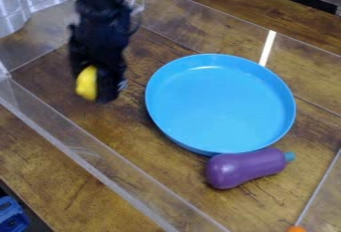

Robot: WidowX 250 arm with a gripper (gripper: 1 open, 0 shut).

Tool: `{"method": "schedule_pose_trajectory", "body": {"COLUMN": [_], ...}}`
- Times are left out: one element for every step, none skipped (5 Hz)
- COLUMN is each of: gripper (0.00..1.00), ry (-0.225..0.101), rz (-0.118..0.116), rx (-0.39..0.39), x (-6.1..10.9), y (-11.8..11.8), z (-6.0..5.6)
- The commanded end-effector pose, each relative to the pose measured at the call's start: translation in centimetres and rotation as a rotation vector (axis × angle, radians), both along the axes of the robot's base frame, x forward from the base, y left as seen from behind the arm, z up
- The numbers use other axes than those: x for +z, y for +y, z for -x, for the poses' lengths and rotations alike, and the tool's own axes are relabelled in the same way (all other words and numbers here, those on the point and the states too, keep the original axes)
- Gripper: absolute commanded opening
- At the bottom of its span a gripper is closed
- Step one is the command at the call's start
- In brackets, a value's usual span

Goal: Put the lemon on the blue tray

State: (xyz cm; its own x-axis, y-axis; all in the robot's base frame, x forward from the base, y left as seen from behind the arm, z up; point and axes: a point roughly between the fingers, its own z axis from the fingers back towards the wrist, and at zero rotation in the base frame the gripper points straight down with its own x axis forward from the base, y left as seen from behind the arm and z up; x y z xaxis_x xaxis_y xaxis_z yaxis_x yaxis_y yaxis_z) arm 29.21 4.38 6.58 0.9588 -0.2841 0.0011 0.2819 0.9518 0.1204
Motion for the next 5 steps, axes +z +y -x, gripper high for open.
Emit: {"method": "schedule_pose_trajectory", "body": {"gripper": [0.0, 0.0, 0.0, 0.0, 0.0], "ry": [-0.114, -0.144, -0.153, -0.173, -0.167], "rz": [-0.043, -0.067, -0.091, -0.11, -0.112], "rx": [-0.114, -0.222, -0.174, -0.157, -0.112], "x": [4.4, 5.4, 7.6, 9.1, 9.2], "y": [-2.1, -3.8, -6.2, -9.3, -13.2], "z": [-1.8, -2.2, -1.9, -1.8, -1.3]}}
